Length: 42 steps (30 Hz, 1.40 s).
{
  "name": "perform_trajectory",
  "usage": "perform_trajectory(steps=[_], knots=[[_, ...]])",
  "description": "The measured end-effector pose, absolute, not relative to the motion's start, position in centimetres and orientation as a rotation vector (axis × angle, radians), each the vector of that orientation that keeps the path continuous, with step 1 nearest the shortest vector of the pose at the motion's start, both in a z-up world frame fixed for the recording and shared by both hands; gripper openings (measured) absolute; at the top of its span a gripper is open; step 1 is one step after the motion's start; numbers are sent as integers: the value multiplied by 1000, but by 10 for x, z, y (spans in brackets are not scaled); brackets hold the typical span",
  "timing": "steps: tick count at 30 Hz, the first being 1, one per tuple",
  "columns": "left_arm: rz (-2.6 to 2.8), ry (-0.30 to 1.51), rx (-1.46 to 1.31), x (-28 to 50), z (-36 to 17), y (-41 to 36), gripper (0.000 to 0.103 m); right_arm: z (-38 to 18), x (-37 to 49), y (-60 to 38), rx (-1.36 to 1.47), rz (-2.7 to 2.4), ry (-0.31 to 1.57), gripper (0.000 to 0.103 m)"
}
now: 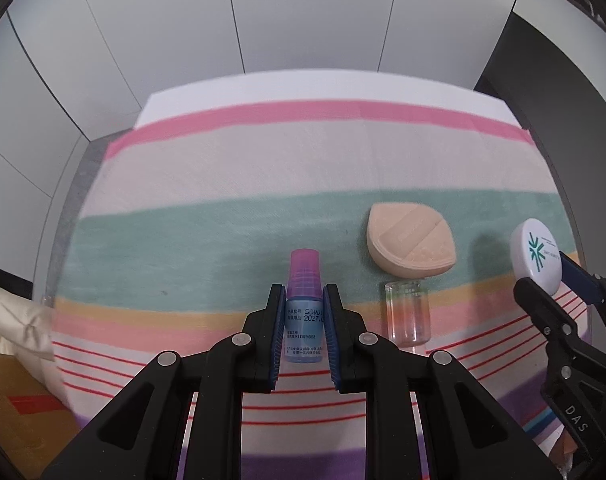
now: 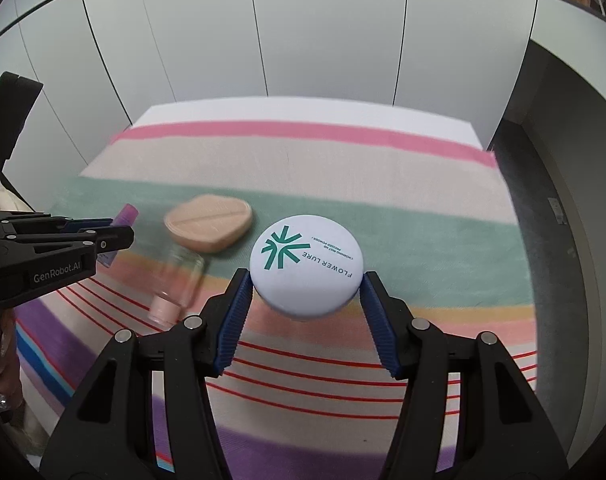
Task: Organize objects
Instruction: 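Grasp the white round compact with right tool while left tool grasps blue bottle, then lift the white compact and blue bottle and carry them over the cardboard box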
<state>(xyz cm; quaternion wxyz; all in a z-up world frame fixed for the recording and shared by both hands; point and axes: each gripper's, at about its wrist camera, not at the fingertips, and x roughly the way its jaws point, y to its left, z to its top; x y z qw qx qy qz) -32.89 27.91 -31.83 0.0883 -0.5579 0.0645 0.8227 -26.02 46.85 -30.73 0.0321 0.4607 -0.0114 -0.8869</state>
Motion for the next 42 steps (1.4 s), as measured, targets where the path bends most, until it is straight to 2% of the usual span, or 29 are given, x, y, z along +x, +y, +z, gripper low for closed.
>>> perform_trajectory(steps=[18, 25, 32, 42], knots=[[2600, 167, -1519, -301, -170, 232, 19, -163, -234, 451, 1316, -2823, -62, 58], [2634, 143, -1443, -281, -132, 225, 19, -112, -218, 436, 1239, -2835, -67, 58], [2660, 124, -1398, -266, -104, 222, 19, -80, -204, 421, 1178, -2851, -53, 58], [2670, 125, -1355, -245, -83, 215, 19, -69, -188, 413, 1175, -2861, -20, 58]])
